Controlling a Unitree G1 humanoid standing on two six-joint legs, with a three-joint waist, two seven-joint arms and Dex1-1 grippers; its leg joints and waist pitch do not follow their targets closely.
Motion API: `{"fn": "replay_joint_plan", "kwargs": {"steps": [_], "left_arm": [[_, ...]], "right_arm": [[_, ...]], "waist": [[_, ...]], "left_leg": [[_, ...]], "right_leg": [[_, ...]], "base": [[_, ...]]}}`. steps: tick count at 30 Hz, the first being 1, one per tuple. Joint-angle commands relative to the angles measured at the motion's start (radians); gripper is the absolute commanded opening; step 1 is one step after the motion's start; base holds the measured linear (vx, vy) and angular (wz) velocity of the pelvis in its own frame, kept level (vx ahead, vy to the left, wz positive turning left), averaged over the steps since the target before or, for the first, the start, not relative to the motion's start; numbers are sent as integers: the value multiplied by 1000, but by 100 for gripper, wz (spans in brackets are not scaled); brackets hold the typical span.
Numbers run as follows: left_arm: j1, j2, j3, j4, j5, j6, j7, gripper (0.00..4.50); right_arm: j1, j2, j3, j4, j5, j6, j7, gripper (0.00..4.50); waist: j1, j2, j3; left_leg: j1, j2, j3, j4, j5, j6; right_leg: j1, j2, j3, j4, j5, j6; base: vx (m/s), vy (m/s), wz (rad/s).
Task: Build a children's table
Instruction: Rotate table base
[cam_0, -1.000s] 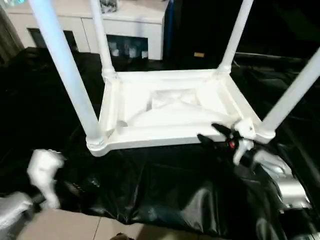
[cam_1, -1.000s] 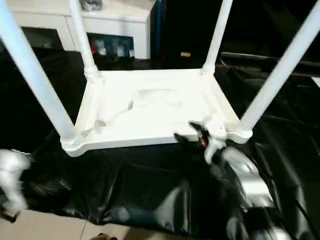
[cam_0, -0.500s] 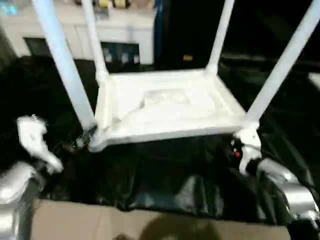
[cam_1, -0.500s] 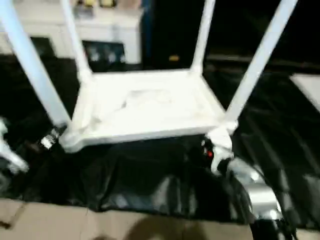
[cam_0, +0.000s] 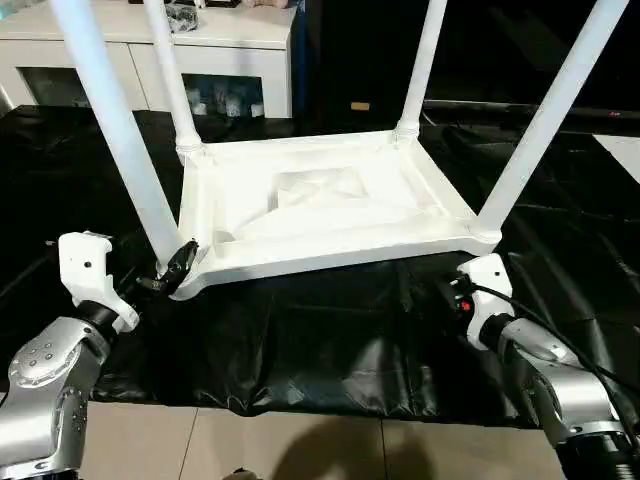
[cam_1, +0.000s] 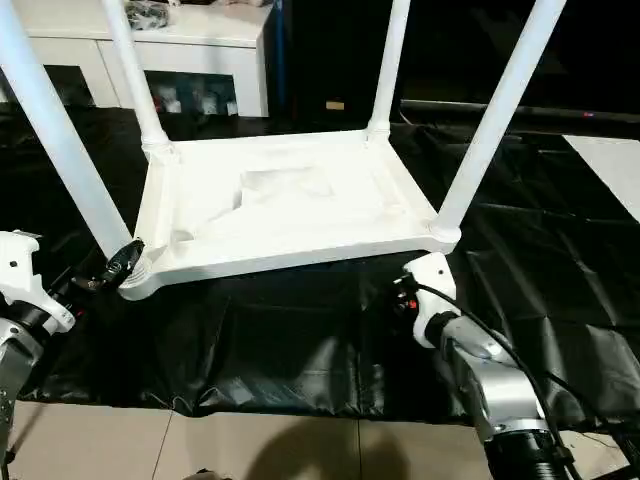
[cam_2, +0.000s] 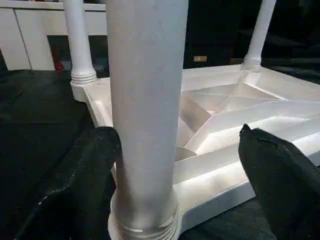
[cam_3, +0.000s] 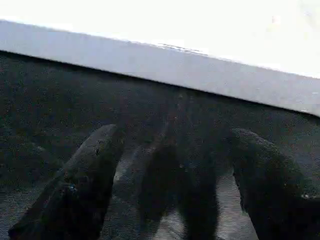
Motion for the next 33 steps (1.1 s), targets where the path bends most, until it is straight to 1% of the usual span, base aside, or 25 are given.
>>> {"fn": "replay_joint_plan", "kwargs": {"steps": [1,2,3,6,7,8,9,11,12,13,14,16,17,18,19,20,22,23,24,25,26,30,31,32,33], "left_arm": [[-9,-2,1,-9,15,-4,37,440],[-20,-4,6,1,27,-8,60,440],[-20,-4,6,1,27,-8,60,440],[-62,-11,11,24,34,0,102,440],[-79,-16,2,27,25,12,98,440],[-86,-14,-7,28,30,18,98,440],[-87,-14,-8,29,31,19,98,440],[-104,-10,-37,32,37,36,92,440],[-104,-10,-37,32,37,36,92,440],[-118,-8,-53,39,38,61,92,440],[-127,-5,-63,44,39,78,89,440],[-137,-2,-78,43,26,106,73,440],[-138,-2,-81,42,22,111,69,440],[-138,-4,-84,34,0,125,49,440],[-132,-6,-91,13,-44,150,8,440],[-128,-7,-96,-2,-76,169,-22,440],[-110,6,-113,-37,-150,219,-103,440],[-100,21,-125,-57,-197,256,-159,440],[-99,23,-127,-60,-202,260,-166,440],[-97,34,-134,-71,-228,285,-204,440],[-97,44,-138,-78,-253,306,-237,440],[-94,86,-151,-131,-355,389,-351,440],[-94,86,-151,-131,-355,389,-351,440],[-87,118,-172,-174,-407,443,-408,440],[-85,126,-179,-183,-416,454,-420,440]], "right_arm": [[-26,0,-3,-1,-18,6,-5,358],[-31,1,-4,4,-19,5,-3,358],[-31,1,-4,4,-19,5,-3,358],[-63,11,8,44,-34,-8,-2,358],[-89,22,17,74,-45,-15,-11,358],[-101,28,19,88,-49,-17,-18,358],[-103,29,20,90,-49,-17,-19,358],[-143,51,26,139,-70,-20,-51,358],[-143,51,26,139,-70,-20,-51,358],[-173,65,30,183,-87,-20,-75,358],[-192,73,33,216,-97,-20,-91,358],[-221,83,38,270,-117,-23,-111,358],[-227,84,39,280,-121,-24,-113,358],[-240,88,41,306,-129,-33,-116,358],[-261,92,47,343,-139,-41,-118,358],[-278,95,51,375,-146,-49,-120,358],[-315,101,66,447,-162,-64,-118,358],[-339,107,72,494,-172,-77,-117,358],[-342,107,73,500,-173,-79,-117,358],[-361,114,72,538,-178,-93,-119,358],[-377,119,69,564,-179,-99,-120,358],[-423,132,63,634,-191,-128,-120,358],[-423,132,63,634,-191,-128,-120,358],[-448,138,62,675,-195,-150,-122,358],[-453,140,62,684,-195,-156,-122,358]], "waist": [[-1,-10,-47],[1,-5,-48],[1,-4,-49],[0,-9,-52],[2,-7,-53],[1,-12,-54],[2,-11,-55],[1,-20,-57],[1,-19,-60],[2,-24,-61],[2,-21,-63],[1,-20,-69],[5,-20,-70],[6,-27,-71],[9,-26,-73],[14,-27,-79],[18,-33,-84],[16,-33,-81],[17,-37,-82],[17,-33,-80],[14,-30,-77],[6,-33,-72],[4,-35,-71],[3,-34,-71],[-2,-35,-70]], "left_leg": [[15,26,0,-92,-402,-4],[15,27,1,-93,-392,-4],[15,28,0,-93,-386,-5],[16,29,3,-93,-381,-10],[16,29,3,-93,-373,-11],[13,29,3,-93,-362,-11],[14,30,4,-93,-357,-13],[14,30,8,-91,-349,-12],[14,29,9,-89,-339,-12],[13,30,11,-89,-324,-9],[12,30,11,-88,-313,-10],[7,29,14,-84,-253,-12],[9,29,18,-80,-234,-6],[11,29,21,-78,-221,0],[9,28,22,-76,-203,4],[-1,26,24,-71,-123,12],[-1,25,29,-65,-63,29],[-8,23,30,-67,-50,38],[0,24,34,-64,-58,40],[0,23,34,-65,-70,43],[6,26,36,-69,-111,34],[11,27,33,-78,-221,-12],[10,27,32,-79,-230,-17],[12,27,33,-79,-246,-24],[11,26,32,-79,-249,-24]], "right_leg": [[22,-56,41,-100,-442,-105],[22,-57,42,-97,-439,-105],[23,-58,42,-96,-430,-106],[22,-56,44,-91,-387,-115],[22,-57,45,-89,-370,-124],[24,-57,45,-85,-359,-130],[24,-57,45,-84,-354,-132],[22,-59,47,-84,-363,-127],[21,-60,48,-82,-359,-130],[21,-59,49,-81,-347,-134],[21,-59,49,-77,-336,-139],[24,-57,50,-66,-253,-165],[22,-55,52,-65,-226,-172],[22,-54,53,-63,-208,-176],[23,-56,54,-58,-190,-183],[30,-54,57,-41,-101,-208],[29,-50,57,-27,-9,-230],[33,-47,56,-25,4,-235],[27,-49,57,-25,-3,-239],[26,-48,58,-26,-16,-240],[22,-47,60,-31,-58,-237],[22,-46,63,-40,-150,-206],[23,-46,62,-40,-160,-203],[21,-47,63,-42,-174,-199],[21,-45,64,-42,-177,-199]], "base": [[0,0,0],[0,0,0],[0,0,0],[0,0,0],[0,0,0],[0,0,0],[0,0,0],[0,0,0],[0,0,0],[0,0,0],[0,0,0],[0,0,0],[0,0,0],[57,-18,4],[65,-16,2],[65,-16,2],[30,-3,-2],[0,0,0],[0,0,0],[0,0,0],[0,0,0],[0,0,0],[0,0,0],[0,0,0],[0,0,0]]}}
